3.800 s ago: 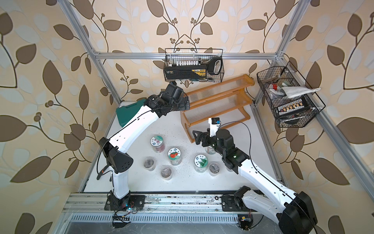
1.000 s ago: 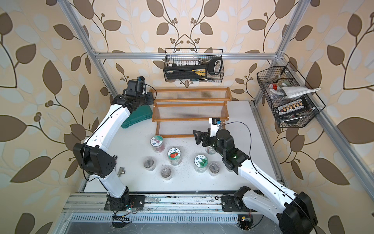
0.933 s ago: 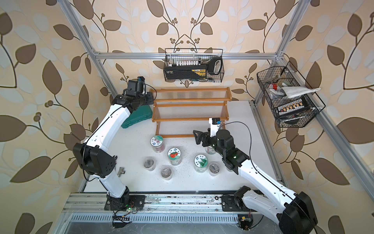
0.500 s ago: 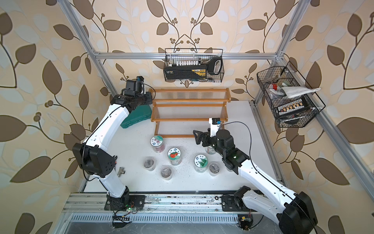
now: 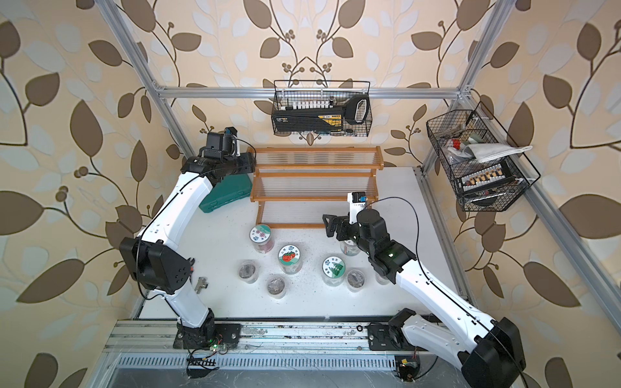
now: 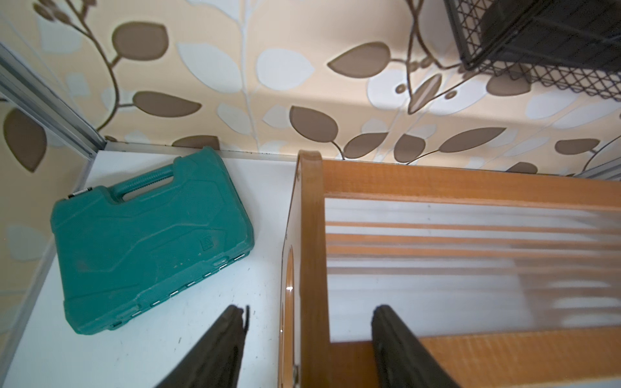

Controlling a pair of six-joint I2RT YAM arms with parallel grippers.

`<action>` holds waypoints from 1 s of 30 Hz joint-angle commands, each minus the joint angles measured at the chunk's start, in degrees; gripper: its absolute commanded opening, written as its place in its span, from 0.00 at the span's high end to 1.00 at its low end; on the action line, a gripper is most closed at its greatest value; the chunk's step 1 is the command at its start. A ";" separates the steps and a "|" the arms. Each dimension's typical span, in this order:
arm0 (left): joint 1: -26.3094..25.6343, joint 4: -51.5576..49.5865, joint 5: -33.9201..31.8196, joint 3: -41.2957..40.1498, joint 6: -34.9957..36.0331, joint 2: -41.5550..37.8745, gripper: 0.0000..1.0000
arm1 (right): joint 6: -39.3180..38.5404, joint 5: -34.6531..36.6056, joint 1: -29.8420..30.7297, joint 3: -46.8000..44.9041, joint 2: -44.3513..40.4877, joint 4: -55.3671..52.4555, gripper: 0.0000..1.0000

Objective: Place the seed container on the shelf
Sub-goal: Move the shelf to the center of the board, then pick up the seed jar at the center of the board.

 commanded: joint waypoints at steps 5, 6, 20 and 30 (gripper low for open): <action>0.49 -4.37 4.75 1.62 -0.94 -8.14 0.10 | 2.64 -1.96 0.15 7.03 -1.25 -16.12 0.01; 0.43 -4.85 5.17 1.08 -1.18 -9.35 0.06 | 2.95 -2.56 0.14 8.01 -1.49 -18.82 0.01; 0.20 -8.90 17.79 -12.30 -8.86 -26.79 0.02 | 5.72 -7.86 1.91 17.35 -1.93 -47.28 0.01; -7.23 -6.34 19.79 -27.46 -14.09 -34.62 0.02 | 8.18 -1.93 10.74 15.22 0.00 -58.93 0.01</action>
